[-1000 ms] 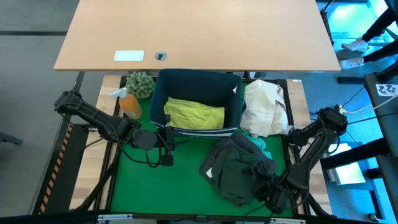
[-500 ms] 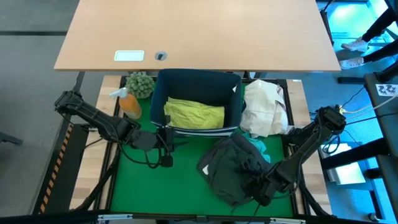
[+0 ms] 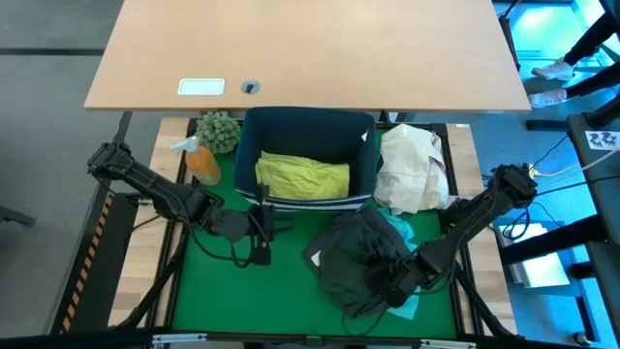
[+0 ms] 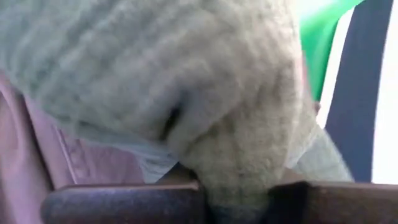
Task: Fold laundry
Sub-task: Put the green polo into the laundry bin
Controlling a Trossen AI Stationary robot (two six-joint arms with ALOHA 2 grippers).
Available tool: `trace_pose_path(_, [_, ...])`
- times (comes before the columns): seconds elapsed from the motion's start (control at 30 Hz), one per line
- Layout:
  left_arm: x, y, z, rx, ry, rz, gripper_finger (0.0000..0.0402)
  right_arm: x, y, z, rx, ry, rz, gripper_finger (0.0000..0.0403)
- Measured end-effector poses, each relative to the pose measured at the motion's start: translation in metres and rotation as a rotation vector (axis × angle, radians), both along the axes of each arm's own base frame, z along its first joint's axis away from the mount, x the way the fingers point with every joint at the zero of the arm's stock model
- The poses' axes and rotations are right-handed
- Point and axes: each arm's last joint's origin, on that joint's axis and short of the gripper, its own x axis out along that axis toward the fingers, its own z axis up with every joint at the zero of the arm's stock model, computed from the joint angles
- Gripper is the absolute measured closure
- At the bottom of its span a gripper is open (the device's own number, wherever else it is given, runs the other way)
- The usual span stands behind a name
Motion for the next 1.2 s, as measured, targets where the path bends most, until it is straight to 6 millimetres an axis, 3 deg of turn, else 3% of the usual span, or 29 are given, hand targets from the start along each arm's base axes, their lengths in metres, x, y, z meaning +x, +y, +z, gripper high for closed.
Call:
trace_pose_path(0.43, [0.0,-0.002,-0.001,0.035,0.0,0.004,0.0324,0.006,0.001,0.113,0.008,-0.244,0.011,0.037])
trace_pose_path(0.67, [-0.021,-0.005,0.016,0.07,-0.066,0.053,0.0324,0.007,-0.007,0.177,-0.073,-0.413,0.004,0.037])
trace_pose_path(1.0, [-0.042,-0.017,0.028,0.058,-0.117,0.012,0.0325,0.03,-0.066,0.248,-0.208,-0.632,-0.182,0.037])
trace_pose_path(1.2, [-0.048,-0.024,0.026,0.048,-0.098,-0.016,0.0324,0.047,-0.117,0.272,-0.261,-0.722,-0.279,0.037])
